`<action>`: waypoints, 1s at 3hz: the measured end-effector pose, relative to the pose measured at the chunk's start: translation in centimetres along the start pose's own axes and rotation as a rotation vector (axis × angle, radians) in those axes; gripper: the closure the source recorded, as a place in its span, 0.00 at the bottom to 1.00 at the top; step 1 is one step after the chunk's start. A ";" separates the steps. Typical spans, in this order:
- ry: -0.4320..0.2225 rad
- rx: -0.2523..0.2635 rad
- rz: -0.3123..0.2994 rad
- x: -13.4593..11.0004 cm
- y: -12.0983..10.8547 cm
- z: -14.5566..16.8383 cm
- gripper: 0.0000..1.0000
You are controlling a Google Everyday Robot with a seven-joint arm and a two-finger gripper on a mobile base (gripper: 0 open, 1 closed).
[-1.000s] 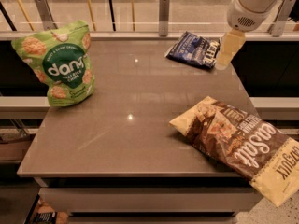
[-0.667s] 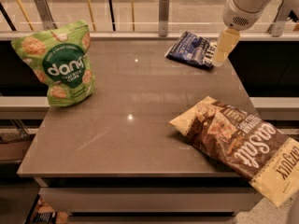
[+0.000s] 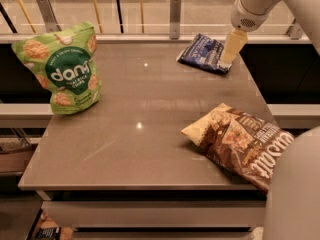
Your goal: Move blue chip bag near green rice chip bag
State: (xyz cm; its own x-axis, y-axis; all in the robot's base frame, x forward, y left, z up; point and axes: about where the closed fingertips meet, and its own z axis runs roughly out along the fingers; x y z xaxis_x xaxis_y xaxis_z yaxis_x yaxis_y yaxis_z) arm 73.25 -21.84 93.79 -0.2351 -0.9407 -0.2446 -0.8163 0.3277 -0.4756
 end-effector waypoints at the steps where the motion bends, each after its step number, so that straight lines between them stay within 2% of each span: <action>1: -0.038 -0.034 -0.002 -0.5 -0.9 1.8 0.00; 2: -0.050 -0.096 0.006 -0.4 -0.6 3.0 0.00; 3: -0.023 -0.152 0.017 0.0 -0.1 4.1 0.00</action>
Offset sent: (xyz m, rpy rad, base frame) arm 0.0381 -0.0059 -0.0136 0.1019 0.1495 0.0563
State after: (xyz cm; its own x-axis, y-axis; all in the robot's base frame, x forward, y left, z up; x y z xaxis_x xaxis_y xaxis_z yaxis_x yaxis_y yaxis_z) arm 75.50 -21.49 90.34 -0.2391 -0.9322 -0.2716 -0.8832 0.3251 -0.3382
